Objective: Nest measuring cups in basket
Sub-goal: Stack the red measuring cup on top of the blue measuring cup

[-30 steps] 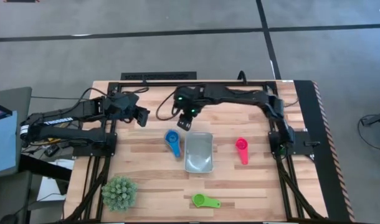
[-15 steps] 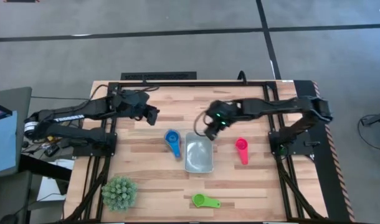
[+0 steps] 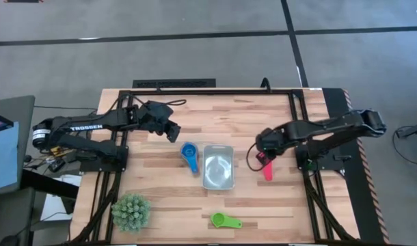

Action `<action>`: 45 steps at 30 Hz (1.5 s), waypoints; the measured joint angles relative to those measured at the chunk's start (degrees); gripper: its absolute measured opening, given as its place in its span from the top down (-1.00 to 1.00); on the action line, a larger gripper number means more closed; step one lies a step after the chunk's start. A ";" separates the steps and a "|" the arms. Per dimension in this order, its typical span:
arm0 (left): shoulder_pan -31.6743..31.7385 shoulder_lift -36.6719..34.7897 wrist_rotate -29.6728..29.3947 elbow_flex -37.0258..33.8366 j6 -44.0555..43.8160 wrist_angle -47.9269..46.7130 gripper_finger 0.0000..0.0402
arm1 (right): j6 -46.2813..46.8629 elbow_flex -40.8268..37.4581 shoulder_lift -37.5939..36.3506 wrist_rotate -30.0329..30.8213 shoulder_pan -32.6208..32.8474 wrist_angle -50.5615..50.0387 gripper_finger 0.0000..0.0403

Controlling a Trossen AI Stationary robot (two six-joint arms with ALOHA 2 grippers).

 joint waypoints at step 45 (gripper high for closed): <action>0.00 -11.54 -2.75 0.00 3.36 -8.12 0.49 | -16.05 28.59 20.03 -4.26 -11.26 13.51 0.96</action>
